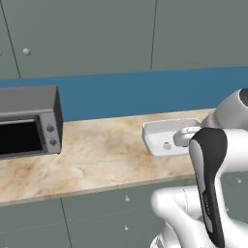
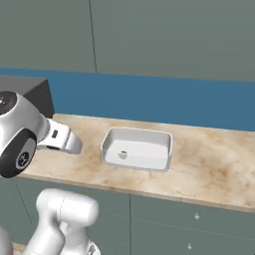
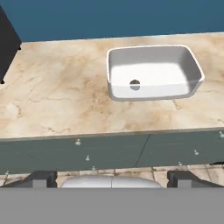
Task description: Take the avocado and garlic out of the freezer and place them in the tupperware container on the counter. Then put the tupperware containing the vegetables back in the freezer.
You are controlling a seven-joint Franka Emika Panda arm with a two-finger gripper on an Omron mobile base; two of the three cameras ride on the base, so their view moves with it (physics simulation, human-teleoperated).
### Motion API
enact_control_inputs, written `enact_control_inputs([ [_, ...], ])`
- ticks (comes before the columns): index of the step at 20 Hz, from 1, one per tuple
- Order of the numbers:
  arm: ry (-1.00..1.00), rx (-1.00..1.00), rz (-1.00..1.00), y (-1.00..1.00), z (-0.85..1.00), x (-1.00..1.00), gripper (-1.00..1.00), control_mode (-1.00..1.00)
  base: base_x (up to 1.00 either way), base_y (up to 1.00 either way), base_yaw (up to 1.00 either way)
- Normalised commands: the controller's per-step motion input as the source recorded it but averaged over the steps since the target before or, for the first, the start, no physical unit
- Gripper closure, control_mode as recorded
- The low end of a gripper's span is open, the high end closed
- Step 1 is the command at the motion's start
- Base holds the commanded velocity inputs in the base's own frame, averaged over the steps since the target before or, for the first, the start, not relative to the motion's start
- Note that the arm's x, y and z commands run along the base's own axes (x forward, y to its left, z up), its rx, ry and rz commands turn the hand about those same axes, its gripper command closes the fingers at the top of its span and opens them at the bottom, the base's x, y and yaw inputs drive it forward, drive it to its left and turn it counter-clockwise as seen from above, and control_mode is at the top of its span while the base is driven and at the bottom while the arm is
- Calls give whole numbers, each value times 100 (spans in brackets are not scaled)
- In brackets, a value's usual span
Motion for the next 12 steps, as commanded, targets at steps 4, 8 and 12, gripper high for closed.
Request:
enact_control_inputs([
  [4, 0, 0, 0, 0, 0, 0, -100, 100, -99, 44, 0],
  [8, 0, 0, 0, 0, 0, 0, -100, 100, -99, 72, 0],
  [12, 0, 0, 0, 0, 0, 0, -100, 100, -86, 86, 0],
])
